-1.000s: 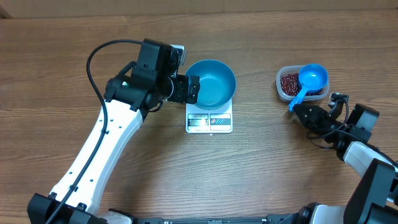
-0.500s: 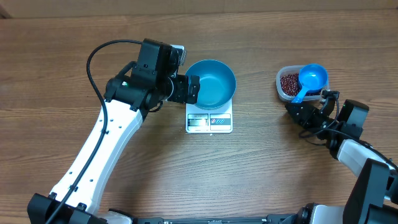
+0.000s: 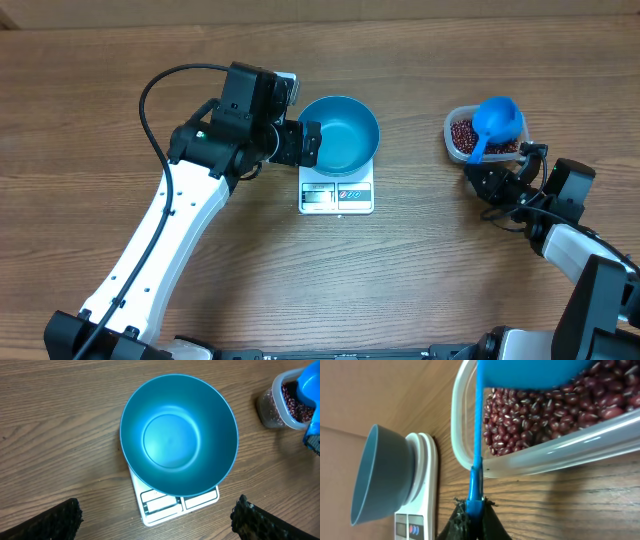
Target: Scoop item into bowl and weigh 150g on scale
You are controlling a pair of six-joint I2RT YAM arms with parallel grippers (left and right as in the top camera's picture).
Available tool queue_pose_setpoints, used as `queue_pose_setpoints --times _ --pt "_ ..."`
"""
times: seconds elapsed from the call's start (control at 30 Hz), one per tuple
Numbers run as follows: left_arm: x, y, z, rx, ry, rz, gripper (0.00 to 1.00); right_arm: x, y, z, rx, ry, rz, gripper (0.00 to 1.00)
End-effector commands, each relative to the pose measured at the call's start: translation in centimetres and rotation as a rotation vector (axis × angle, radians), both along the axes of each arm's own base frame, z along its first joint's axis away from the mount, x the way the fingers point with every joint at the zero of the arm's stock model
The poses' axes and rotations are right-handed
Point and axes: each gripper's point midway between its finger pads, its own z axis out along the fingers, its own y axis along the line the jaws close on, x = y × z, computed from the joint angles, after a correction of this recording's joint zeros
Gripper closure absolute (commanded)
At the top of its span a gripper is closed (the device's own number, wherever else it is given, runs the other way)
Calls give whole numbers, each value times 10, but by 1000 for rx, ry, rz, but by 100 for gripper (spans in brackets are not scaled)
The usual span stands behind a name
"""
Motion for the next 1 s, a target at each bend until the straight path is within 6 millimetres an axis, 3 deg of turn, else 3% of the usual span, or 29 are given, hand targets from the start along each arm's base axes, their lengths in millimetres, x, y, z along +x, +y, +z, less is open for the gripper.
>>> queue_pose_setpoints --times 0.0,0.2,0.43,0.8,0.9,0.97 --pt "2 -1 11 4 -37 -16 1 0 3 1 17 -8 21 96" --pt "6 -4 16 -15 -59 -23 0 1 14 17 76 -43 86 97" --pt "7 -26 31 -131 -87 -100 0 6 10 32 59 37 107 96" --pt "12 -23 34 -173 -74 -40 1 3 -28 90 -289 199 90 96" --pt "12 -23 34 -185 -66 -24 1 -1 -42 99 -439 286 41 96" --pt "11 -24 34 -188 -65 -28 0 -1 -42 102 -525 312 38 96"
